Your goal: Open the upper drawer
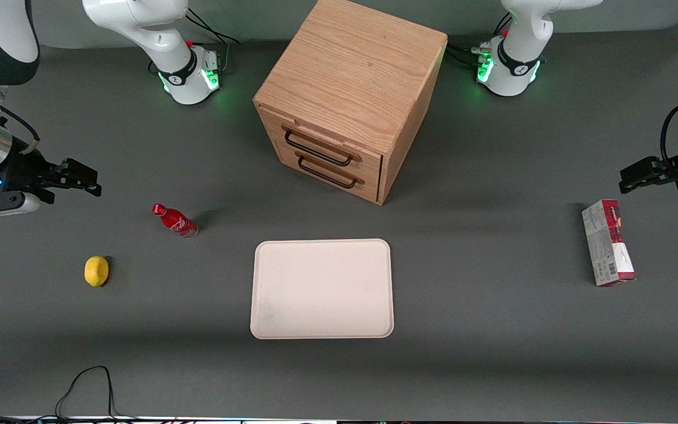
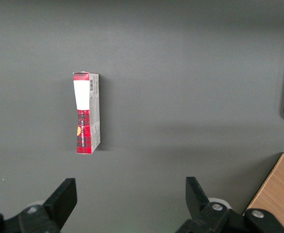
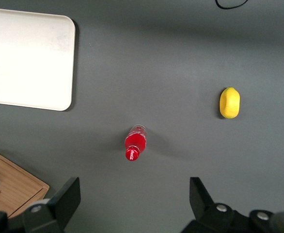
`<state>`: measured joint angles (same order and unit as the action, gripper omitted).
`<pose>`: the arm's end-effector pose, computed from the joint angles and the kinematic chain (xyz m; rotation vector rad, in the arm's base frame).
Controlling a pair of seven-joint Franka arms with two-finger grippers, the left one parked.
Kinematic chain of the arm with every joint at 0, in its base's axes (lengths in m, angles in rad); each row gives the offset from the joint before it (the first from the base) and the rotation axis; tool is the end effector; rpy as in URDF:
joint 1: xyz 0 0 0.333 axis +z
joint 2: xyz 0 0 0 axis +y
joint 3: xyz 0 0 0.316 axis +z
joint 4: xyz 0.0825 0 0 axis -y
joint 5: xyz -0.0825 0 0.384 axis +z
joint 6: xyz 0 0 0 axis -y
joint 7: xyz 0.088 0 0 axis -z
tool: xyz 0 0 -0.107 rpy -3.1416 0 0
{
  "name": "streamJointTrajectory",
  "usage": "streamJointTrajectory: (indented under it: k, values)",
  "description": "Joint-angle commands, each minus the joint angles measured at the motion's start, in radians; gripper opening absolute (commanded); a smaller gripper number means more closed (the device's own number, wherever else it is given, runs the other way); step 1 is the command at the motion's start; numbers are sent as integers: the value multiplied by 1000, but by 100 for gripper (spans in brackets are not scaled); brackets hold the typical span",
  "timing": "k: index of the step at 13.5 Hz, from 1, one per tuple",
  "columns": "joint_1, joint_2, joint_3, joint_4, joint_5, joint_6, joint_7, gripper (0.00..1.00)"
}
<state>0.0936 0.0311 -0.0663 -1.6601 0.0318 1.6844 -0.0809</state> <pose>0.5704 0.0192 0.5745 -3.1076 -0.1625 0.0092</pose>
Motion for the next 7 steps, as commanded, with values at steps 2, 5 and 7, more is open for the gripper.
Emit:
streamJointTrajectory:
  k: [2,5,7]
  values:
    - [11,13,-10,30,14,-25,-25,100]
    - [12,13,-10,28,14,-44,-28,100]
    - [12,15,-10,28,14,-69,-23,100]
